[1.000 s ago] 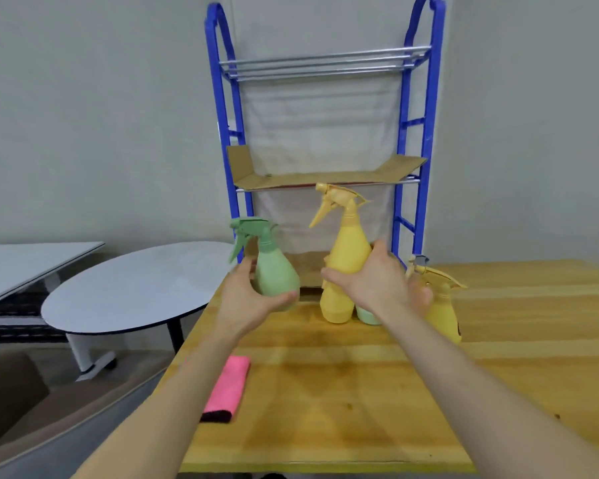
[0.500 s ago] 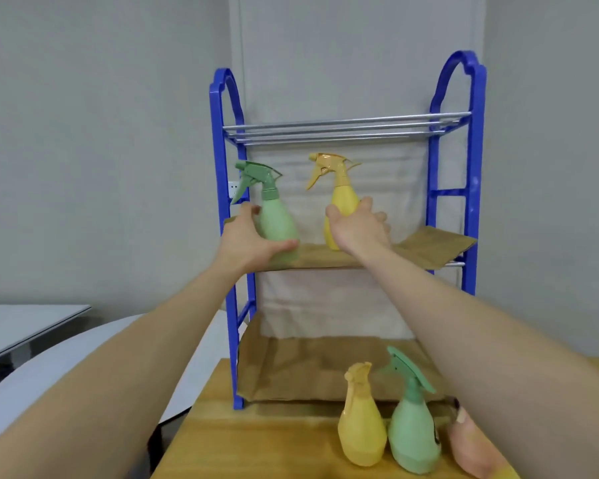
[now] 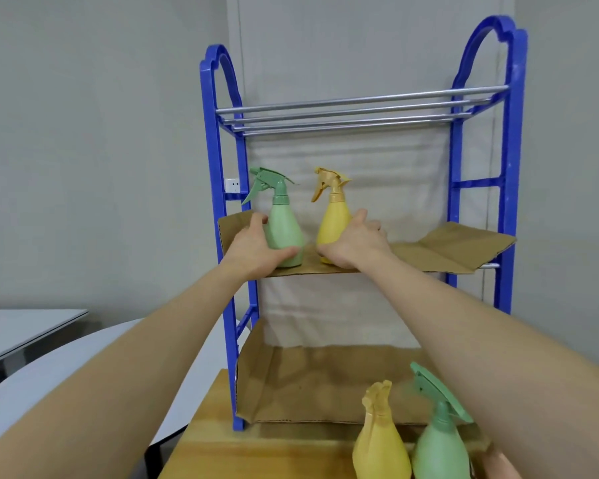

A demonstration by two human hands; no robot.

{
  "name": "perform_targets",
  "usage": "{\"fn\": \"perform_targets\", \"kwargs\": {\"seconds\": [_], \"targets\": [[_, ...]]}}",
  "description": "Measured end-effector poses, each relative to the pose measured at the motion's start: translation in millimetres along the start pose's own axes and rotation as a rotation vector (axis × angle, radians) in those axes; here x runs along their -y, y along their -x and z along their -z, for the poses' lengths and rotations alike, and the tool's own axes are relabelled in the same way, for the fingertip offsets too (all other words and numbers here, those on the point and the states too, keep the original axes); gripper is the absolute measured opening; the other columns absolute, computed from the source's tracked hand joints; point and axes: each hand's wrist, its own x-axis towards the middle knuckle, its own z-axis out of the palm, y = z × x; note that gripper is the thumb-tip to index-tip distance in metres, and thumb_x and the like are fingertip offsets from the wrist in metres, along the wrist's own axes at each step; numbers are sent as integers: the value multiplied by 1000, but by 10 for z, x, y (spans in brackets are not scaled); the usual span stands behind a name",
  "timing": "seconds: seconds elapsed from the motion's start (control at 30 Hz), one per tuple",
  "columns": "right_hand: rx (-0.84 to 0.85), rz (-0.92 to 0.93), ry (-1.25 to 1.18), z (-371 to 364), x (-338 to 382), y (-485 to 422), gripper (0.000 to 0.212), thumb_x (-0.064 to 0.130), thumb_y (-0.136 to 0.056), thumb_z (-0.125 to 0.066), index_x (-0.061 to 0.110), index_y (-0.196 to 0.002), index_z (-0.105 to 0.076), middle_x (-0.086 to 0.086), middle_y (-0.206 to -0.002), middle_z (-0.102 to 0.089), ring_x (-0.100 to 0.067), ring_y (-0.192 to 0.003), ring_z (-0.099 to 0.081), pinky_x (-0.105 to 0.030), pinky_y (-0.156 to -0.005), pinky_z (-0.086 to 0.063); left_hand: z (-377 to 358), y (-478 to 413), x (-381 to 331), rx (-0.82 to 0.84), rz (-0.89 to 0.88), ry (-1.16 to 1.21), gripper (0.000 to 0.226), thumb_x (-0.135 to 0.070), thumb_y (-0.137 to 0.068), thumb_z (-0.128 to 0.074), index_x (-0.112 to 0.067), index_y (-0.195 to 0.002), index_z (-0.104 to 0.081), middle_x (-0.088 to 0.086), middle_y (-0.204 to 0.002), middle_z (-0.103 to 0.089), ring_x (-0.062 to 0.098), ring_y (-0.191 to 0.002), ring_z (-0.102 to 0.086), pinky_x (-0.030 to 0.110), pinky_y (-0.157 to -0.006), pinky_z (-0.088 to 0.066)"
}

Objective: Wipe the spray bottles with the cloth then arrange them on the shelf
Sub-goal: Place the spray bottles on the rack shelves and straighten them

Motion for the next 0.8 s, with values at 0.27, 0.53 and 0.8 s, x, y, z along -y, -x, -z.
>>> {"fn": "perform_targets", "kwargs": {"seconds": [0.27, 0.53, 0.8], "targets": [[10, 34, 66, 91, -33, 81, 104, 68, -69, -83, 9, -145, -41, -17, -146, -52, -37, -139, -49, -43, -109, -45, 23, 159, -113, 15, 6, -149, 92, -59, -90, -78, -8, -153, -34, 16, -144, -55, 35, -126, -60, 49, -98, -56], [119, 221, 321, 1091, -286, 965, 36, 48, -90, -73, 16, -80, -61, -5, -94, -62, -29, -94, -57, -31, -75, -45, 362, 877, -477, 56, -79, -379, 72, -50, -95, -74, -12, -151, -49, 11, -142, -56, 32, -127, -60, 45, -100, -55], [220, 184, 260, 1348, -1295, 2324, 36, 51, -86, -79, 17, -98, -80, -3, -100, -76, -24, -97, -70, -41, -85, -61, -34, 2061, -833, 309, -163, -344, 47, -51, -94, -75, -20, -128, -66, 1, -123, -70, 25, -112, -67, 43, -95, -58]]}}
